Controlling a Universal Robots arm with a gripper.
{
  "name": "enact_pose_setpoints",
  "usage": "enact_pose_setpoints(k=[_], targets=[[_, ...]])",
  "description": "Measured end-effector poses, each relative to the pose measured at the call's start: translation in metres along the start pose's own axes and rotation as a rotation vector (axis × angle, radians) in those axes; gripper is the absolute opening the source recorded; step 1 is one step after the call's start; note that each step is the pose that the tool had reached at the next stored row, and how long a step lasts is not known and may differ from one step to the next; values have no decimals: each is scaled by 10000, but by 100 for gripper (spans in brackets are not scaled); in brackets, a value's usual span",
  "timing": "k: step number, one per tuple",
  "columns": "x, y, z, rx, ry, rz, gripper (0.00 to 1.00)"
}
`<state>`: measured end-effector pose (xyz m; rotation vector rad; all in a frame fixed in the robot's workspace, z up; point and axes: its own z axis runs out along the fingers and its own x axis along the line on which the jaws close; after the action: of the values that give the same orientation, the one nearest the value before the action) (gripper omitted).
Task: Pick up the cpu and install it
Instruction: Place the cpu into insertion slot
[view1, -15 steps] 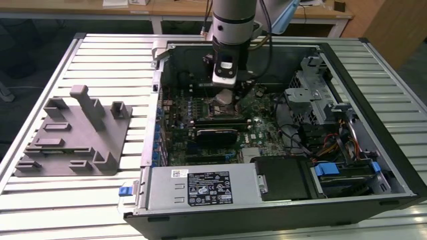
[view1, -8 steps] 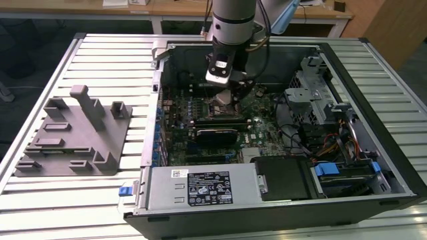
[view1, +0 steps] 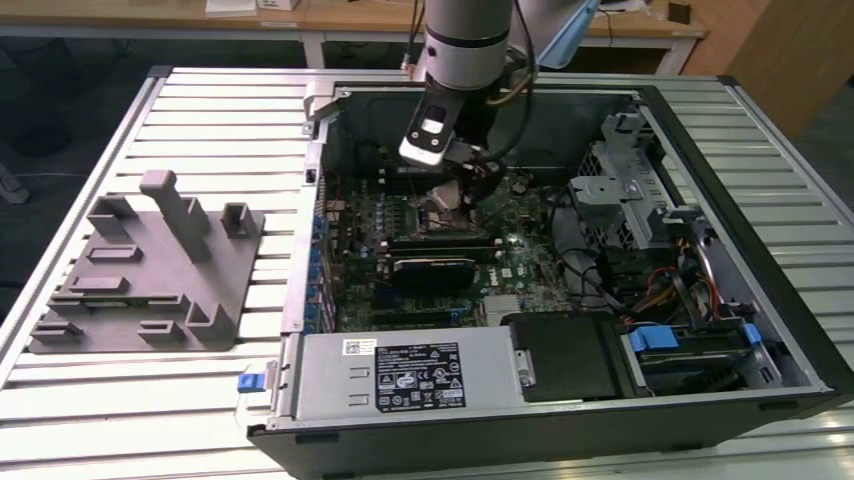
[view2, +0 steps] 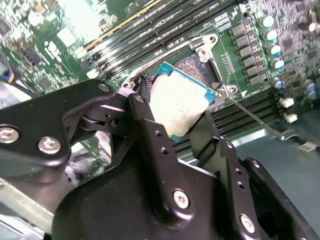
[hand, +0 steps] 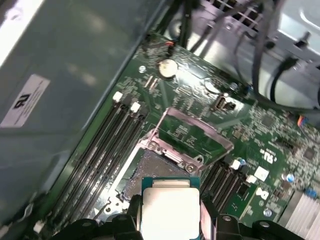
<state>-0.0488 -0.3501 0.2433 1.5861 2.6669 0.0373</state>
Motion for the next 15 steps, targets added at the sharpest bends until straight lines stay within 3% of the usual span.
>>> enact_pose_setpoints(k=[15], targets=[[0, -1, 16, 59, -116, 2891, 55]])
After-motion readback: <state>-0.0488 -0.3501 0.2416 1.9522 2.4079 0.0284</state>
